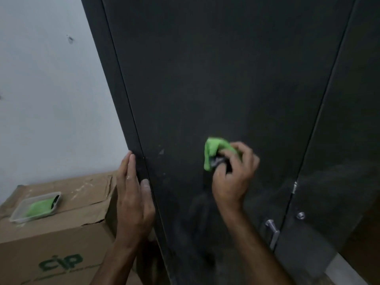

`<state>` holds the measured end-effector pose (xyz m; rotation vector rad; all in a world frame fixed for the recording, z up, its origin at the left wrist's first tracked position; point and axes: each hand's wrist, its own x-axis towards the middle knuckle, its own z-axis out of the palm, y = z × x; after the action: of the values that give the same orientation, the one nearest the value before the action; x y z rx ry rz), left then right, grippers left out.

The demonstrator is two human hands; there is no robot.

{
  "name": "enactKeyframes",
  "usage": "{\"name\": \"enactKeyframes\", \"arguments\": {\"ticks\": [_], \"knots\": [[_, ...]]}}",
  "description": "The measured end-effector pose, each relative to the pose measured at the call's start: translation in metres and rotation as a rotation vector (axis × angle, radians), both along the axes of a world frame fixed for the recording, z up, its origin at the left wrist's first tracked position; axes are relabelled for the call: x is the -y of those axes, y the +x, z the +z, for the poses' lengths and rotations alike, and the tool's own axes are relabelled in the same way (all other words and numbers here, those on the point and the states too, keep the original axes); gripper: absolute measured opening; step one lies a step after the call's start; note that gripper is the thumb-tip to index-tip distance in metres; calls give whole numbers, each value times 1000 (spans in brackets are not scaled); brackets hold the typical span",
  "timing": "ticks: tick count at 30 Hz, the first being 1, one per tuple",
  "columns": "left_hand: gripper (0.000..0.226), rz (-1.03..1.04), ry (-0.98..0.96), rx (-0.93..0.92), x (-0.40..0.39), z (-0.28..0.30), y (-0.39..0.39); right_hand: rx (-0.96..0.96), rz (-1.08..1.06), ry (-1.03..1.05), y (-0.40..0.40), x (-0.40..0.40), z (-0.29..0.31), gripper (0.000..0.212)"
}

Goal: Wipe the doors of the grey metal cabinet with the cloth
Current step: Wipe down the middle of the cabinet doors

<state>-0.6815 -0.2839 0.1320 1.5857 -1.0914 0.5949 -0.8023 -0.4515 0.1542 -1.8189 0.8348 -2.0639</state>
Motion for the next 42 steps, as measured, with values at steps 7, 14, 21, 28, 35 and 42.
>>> {"name": "enactKeyframes", "arguments": {"ticks": [7,14,21,28,35,42], "knots": [[62,-309,-171,-201,-18,15,2,-395,187,-284,48,-74,-35,25],[64,-467,-242,-359,-22,17,8,-121,20,-121,42,-57,39,31],[63,-572,-388,-542,-23,22,16,-532,229,-293,55,-107,-57,19],[59,-541,-352,-530,-21,19,9,-247,112,-239,70,-94,37,29],[68,-538,-297,-469,-22,17,9,-554,254,-259,52,-110,-74,14],[69,-523,-225,-363,-17,8,7,-303,127,-245,68,-93,-3,27]]}}
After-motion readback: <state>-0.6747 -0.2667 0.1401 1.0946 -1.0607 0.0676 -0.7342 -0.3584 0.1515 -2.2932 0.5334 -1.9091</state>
